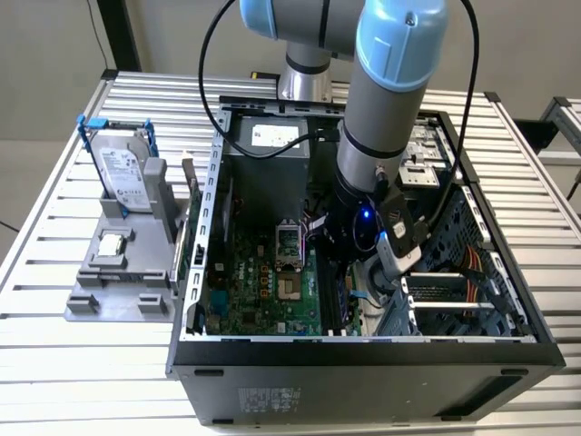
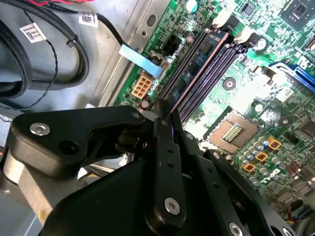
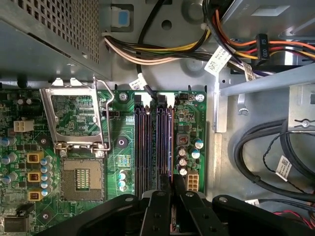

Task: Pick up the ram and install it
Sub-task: 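Insert the ram into the slot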

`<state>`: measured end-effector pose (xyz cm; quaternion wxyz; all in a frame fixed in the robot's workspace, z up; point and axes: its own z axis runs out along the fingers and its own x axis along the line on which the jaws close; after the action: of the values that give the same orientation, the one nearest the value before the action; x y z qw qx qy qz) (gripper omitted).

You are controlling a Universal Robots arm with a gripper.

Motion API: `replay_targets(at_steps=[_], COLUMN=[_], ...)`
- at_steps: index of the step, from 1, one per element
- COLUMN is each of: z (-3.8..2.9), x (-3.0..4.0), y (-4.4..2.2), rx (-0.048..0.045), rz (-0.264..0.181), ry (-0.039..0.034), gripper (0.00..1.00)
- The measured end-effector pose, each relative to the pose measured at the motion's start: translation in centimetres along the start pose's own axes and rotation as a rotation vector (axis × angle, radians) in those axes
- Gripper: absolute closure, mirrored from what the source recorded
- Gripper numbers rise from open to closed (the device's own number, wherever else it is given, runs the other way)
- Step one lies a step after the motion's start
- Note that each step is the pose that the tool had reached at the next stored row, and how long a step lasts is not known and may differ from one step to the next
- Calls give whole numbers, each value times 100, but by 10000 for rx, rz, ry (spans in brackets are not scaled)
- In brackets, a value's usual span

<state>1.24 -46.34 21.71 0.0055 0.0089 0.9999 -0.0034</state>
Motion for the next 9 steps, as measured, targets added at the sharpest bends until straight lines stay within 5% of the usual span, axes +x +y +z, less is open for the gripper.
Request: replay_targets(at_steps=[9], z=[1], x=[5], y=[1], rx=[-1], rz=[-1], ry=[-8], gripper=[100])
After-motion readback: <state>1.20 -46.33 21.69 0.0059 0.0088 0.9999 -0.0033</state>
